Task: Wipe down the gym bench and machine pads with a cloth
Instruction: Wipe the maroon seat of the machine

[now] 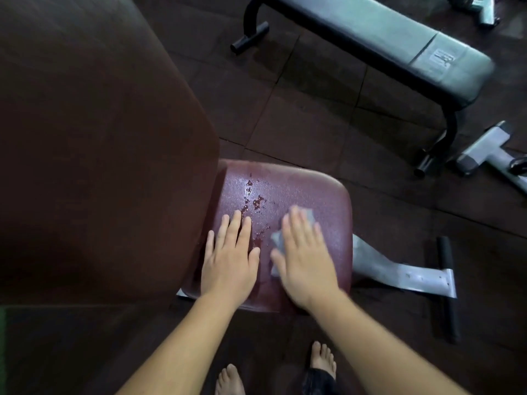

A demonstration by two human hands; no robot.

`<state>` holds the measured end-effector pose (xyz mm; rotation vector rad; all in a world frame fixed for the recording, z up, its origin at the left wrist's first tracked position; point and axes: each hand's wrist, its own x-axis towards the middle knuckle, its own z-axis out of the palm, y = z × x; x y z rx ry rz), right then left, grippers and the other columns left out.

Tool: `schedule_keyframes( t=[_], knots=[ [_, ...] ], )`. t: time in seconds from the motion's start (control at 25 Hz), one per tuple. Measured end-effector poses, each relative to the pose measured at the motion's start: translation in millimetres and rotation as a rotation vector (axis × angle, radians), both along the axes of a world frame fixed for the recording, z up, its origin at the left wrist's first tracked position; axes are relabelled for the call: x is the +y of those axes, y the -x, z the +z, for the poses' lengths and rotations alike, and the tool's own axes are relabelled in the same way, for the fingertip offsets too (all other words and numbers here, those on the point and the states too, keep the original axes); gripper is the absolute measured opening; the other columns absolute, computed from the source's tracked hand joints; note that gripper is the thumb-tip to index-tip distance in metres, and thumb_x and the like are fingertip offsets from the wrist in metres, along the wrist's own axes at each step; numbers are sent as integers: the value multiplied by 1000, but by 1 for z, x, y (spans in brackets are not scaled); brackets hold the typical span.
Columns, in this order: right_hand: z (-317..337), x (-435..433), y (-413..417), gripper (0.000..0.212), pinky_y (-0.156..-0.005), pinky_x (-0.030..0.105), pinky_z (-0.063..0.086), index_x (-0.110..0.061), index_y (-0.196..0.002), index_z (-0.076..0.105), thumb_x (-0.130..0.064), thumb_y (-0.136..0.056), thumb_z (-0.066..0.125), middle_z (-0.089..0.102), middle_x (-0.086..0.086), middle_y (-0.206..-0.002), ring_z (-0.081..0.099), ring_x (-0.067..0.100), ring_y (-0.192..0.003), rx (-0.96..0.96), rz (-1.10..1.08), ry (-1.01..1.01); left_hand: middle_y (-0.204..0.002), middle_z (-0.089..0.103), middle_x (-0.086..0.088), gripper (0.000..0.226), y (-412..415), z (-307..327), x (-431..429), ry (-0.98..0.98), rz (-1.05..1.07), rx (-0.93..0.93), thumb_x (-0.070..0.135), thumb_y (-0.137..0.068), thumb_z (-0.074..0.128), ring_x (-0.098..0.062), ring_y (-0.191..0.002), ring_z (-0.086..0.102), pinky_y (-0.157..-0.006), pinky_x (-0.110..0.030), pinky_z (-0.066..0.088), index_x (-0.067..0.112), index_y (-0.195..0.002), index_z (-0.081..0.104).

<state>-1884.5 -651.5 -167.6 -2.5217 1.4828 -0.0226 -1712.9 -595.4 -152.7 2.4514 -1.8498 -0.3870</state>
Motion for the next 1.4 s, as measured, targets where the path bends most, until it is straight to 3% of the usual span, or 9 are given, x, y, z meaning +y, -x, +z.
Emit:
schedule_keyframes(
  t=[0.12,0.28,0.4,0.52,0.64,0.76,0.92,1.16,1.4],
  knots=[
    [1,24,39,72,-123,52,21,-7,-161,28,-48,-103,37,12,9,-172,9,27,-160,0,227,22,-173,11,4,71,0,1,-1,-7,7,13,50,-98,22,-19,-160,8,-127,-47,13,23,-164,26],
    [1,-86,27,79,-127,51,17,-4,-161,24,-55,-102,22,14,14,-171,12,33,-158,10,-90,-5,-174,-2,8,73,1,3,-1,-20,20,34,52,-97,16,-14,-160,-6,-130,-44,3,26,-166,14],
    [6,-132,-49,80,-127,52,14,-2,-161,20,-55,-102,17,15,20,-170,12,36,-158,30,-97,12,-174,-3,9,75,1,2,-1,-24,52,34,54,-97,20,-12,-159,-8,-130,-44,4,26,-166,13],
    [10,-95,-83,74,-129,49,9,-4,-163,14,-51,-107,19,6,17,-172,-1,32,-159,82,204,29,-174,-4,8,78,2,2,4,-36,122,33,58,-96,22,-12,-159,-11,-130,-43,3,24,-166,10],
    [12,-73,-31,72,-128,48,12,-9,-164,17,-52,-106,21,6,9,-173,-3,25,-160,78,480,17,-173,0,6,80,8,5,10,-36,188,46,59,-96,23,-14,-160,-6,-129,-44,5,21,-166,14],
    [9,-121,-20,74,-126,52,19,-8,-163,22,-52,-103,20,11,10,-172,6,28,-160,88,360,8,-173,-3,6,81,10,6,17,-50,208,58,60,-96,20,-13,-159,-9,-129,-42,2,20,-166,10],
    [14,-141,-117,73,-128,49,13,-5,-162,22,-51,-106,25,17,16,-170,12,33,-158,74,205,29,-173,-9,7,82,9,8,30,-54,213,56,61,-96,17,-12,-159,-13,-126,-38,-5,21,-166,3],
    [19,-83,-70,73,-129,45,5,-14,-165,12,-55,-105,20,1,5,-173,-5,23,-160,108,714,13,-173,-11,8,82,6,9,57,-90,253,123,62,-96,22,-13,-159,-10,-126,-43,14,23,-166,5],
    [17,-125,-133,82,-128,48,10,-6,-162,23,-58,-98,16,15,15,-171,9,31,-159,100,283,30,-170,-20,14,83,3,8,91,-86,294,162,63,-94,19,-9,-157,-10,-128,-43,11,28,-165,-5]
  ],
)
